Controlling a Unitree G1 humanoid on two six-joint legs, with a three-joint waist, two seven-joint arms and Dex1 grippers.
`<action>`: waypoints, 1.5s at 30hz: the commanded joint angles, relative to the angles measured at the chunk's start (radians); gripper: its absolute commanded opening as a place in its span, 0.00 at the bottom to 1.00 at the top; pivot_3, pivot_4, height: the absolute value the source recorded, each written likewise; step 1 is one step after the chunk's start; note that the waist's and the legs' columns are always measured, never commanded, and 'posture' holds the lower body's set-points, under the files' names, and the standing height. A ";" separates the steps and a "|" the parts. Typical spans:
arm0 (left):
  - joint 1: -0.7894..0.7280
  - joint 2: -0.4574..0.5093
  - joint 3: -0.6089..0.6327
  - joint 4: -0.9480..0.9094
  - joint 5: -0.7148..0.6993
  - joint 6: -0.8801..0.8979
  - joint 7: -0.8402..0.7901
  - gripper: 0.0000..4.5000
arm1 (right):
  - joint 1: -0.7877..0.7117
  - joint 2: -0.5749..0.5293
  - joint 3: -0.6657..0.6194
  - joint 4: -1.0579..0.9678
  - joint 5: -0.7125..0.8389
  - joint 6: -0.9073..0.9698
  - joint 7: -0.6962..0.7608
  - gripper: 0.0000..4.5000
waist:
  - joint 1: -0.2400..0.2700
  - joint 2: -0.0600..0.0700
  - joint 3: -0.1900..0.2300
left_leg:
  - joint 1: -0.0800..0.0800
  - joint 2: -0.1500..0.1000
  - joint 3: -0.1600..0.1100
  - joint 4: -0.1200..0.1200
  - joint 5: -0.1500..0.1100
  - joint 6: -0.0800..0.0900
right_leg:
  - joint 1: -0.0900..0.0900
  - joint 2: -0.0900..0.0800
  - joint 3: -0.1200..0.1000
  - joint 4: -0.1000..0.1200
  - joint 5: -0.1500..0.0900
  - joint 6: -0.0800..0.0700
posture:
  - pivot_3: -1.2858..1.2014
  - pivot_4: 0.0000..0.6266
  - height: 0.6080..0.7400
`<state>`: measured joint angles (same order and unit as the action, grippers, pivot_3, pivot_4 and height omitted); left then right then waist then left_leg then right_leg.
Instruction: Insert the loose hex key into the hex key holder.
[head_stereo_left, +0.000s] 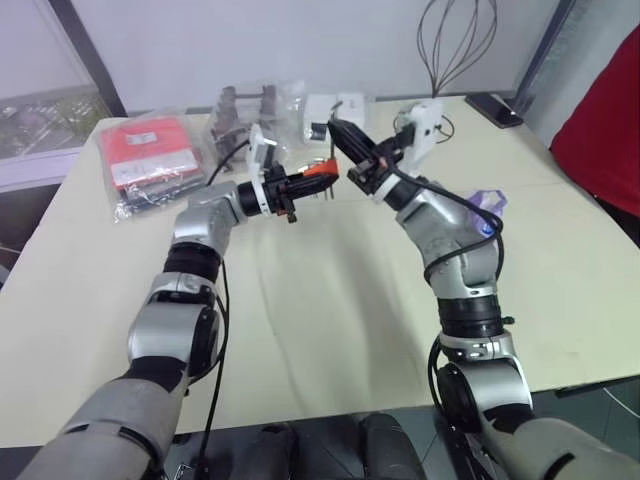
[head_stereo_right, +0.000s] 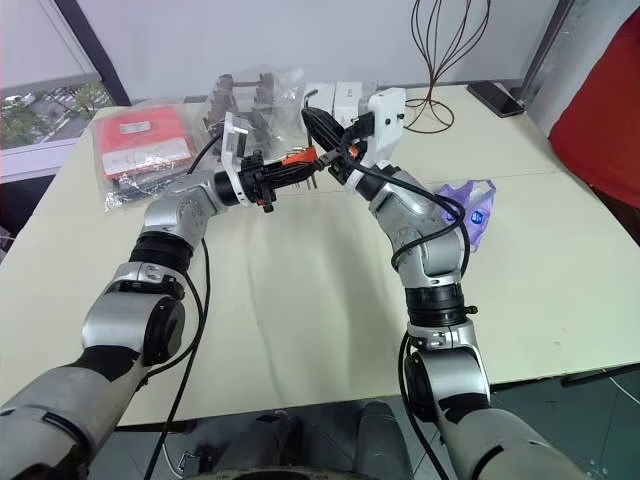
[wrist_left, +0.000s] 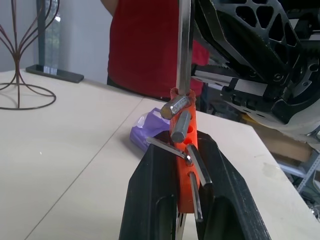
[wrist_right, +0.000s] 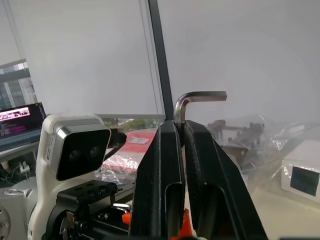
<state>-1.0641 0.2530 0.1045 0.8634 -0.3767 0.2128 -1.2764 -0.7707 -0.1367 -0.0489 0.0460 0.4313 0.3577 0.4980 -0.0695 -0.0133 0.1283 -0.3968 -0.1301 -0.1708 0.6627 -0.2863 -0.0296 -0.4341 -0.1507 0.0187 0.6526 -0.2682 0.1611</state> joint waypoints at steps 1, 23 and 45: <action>-0.049 0.021 0.028 -0.035 -0.017 -0.053 -0.016 0.00 | 0.020 -0.022 0.011 0.030 -0.018 0.009 0.018 0.01 | 0.000 0.000 0.000 | 0.000 0.000 0.000 0.000 0.000 0.000 | 0.000 0.000 0.000 0.000 0.000 0.000 | 0.52 0.24 1.00; -0.018 0.046 -0.027 -0.019 0.082 -0.163 -0.051 0.00 | 0.030 -0.096 -0.034 0.015 0.029 0.029 0.080 0.56 | 0.002 0.000 0.000 | 0.000 0.000 0.000 0.000 0.000 0.000 | 0.000 0.000 0.000 0.000 0.000 0.000 | 0.52 0.24 1.00; 0.228 0.076 -0.038 -0.322 -0.049 0.328 -0.028 0.00 | 0.263 -0.372 -0.013 -0.385 0.202 0.357 0.205 0.99 | 0.009 -0.001 0.001 | 0.000 0.000 0.000 0.001 -0.001 0.001 | 0.001 0.000 0.000 -0.001 0.000 0.000 | 0.52 0.24 1.00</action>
<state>-0.8451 0.3222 0.0505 0.6152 -0.3801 0.4501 -1.3287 -0.5039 -0.5020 -0.0553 -0.2933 0.6311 0.7291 0.7046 -0.0606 -0.0138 0.1288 -0.3967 -0.1299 -0.1705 0.6635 -0.2869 -0.0283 -0.4331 -0.1506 0.0186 0.6520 -0.2681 0.1612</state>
